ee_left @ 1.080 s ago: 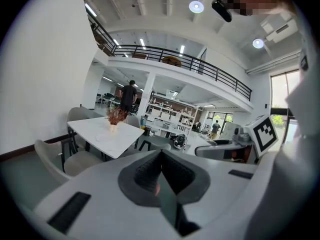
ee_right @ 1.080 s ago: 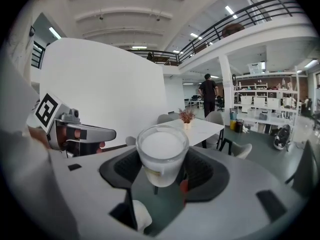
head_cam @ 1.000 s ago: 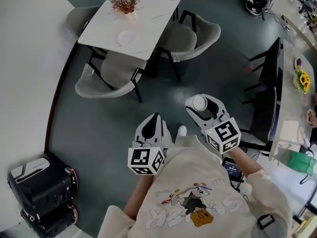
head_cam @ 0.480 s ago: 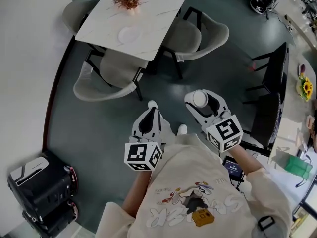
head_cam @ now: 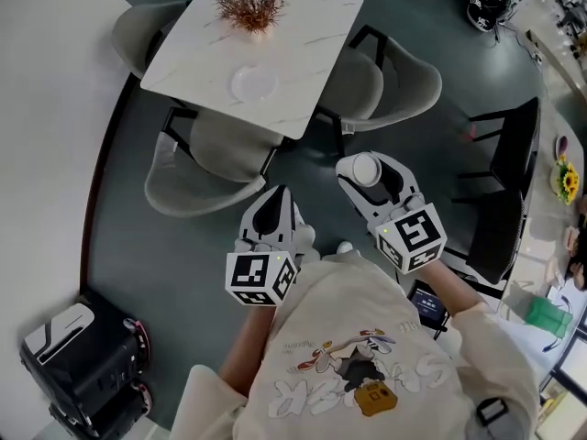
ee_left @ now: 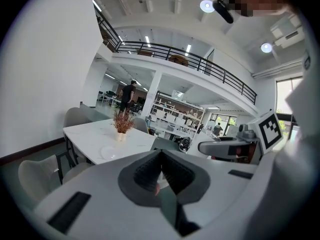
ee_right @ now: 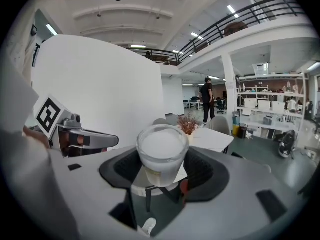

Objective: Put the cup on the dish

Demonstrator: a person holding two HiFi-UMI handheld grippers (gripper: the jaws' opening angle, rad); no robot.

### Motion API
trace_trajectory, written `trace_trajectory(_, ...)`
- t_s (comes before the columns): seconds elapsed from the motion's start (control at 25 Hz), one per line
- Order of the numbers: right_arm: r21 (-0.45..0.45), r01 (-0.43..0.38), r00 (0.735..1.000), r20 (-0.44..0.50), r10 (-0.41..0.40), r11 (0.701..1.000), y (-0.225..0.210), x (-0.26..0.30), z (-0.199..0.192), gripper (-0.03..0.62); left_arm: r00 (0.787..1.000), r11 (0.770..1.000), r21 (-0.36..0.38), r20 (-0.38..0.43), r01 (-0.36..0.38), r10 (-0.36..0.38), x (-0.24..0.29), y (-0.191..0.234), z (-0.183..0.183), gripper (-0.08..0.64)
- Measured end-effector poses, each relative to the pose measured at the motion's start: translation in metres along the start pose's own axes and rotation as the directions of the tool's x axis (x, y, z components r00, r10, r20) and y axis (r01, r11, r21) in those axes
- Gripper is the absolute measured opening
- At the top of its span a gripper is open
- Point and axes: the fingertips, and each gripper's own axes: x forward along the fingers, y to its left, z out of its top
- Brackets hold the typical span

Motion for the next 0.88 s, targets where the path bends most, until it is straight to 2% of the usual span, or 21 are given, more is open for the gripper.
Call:
trace_trajectory(0.2, 0.023, 0.029, 0.999, -0.028, -0.029, 0.999, 0.001, 0.047, 0.012, 0.262, 1.000, 1.000, -0.010, -0.003, 0.014, -0.014, 0.009, 0.044, 0.019, 0.003)
trace_trajectory(0.4, 0.009, 0.029, 0.999, -0.030, -0.029, 1.000, 0.008, 0.085, 0.031, 0.262, 1.000, 0.999, -0.038, -0.009, 0.012, -0.012, 0.013, 0.085, 0.025, 0.003)
trace_trajectory(0.64, -0.016, -0.004, 0.998, -0.057, 0.003, 1.000, 0.009, 0.107, 0.043, 0.262, 1.000, 0.998, -0.065, -0.015, -0.012, 0.011, 0.019, 0.107, 0.029, 0.003)
trace_trajectory(0.88, -0.018, -0.046, 0.996, -0.075, 0.044, 0.999, -0.014, 0.134, 0.045, 0.262, 0.998, 0.995, -0.074, -0.020, -0.065, 0.064, 0.038, 0.115, 0.035, 0.003)
